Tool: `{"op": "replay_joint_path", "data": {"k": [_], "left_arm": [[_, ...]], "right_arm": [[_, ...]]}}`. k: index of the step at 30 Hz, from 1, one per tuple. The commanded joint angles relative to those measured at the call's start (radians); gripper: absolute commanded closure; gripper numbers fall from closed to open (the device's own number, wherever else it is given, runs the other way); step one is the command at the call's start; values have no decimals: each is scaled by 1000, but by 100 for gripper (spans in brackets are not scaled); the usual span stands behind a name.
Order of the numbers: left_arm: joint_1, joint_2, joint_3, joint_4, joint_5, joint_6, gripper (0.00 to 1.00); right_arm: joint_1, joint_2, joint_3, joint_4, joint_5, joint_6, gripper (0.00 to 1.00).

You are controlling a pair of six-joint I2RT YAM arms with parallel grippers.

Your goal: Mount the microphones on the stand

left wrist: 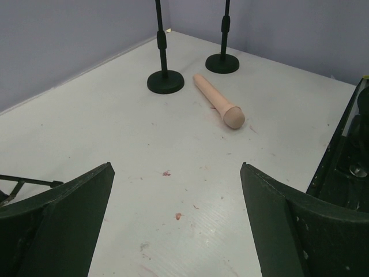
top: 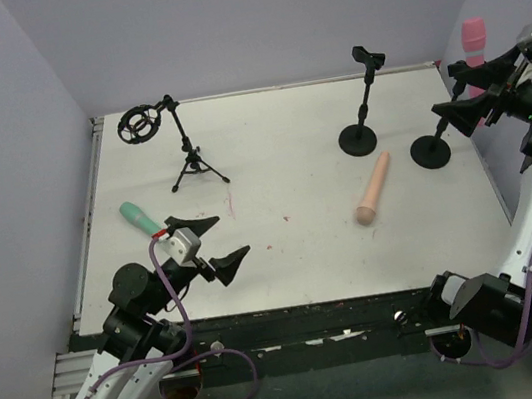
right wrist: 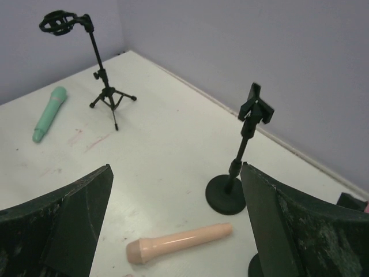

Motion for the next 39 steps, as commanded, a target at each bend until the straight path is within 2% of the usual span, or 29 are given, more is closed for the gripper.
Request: {"op": "replay_joint_path", "data": {"k": [1, 3, 6, 9, 16, 21, 25, 32, 39], "left_arm": [[8, 29, -7, 67, 3, -159, 1], [8, 46, -36, 138, 23, -243, 1], [8, 78, -88, 245, 19, -357, 1], [8, 126, -100, 285, -9, -414, 1], [8, 207, -59, 267, -20, -426, 1], [8, 239, -63, 293, -38, -443, 1], [8, 261, -62, 302, -46, -449, 1], [8, 278, -56, 305, -59, -438, 1], [8, 284, -51, 295, -61, -425, 1]], "right_arm": [[32, -39, -146, -25, -80, -32, 0], [76, -50, -184, -112, -22, -131, 0], [205, -39, -213, -276, 122, -323, 0], [297, -19, -277, -283, 241, -377, 1], [400, 41, -419, 31, 466, -252, 1], [460, 113, -480, 297, 546, -152, 1], [518, 189, -523, 501, 673, -101, 1], [574, 321, -548, 739, 877, 15, 1], [575, 446, -508, 888, 905, 92, 4]]}}
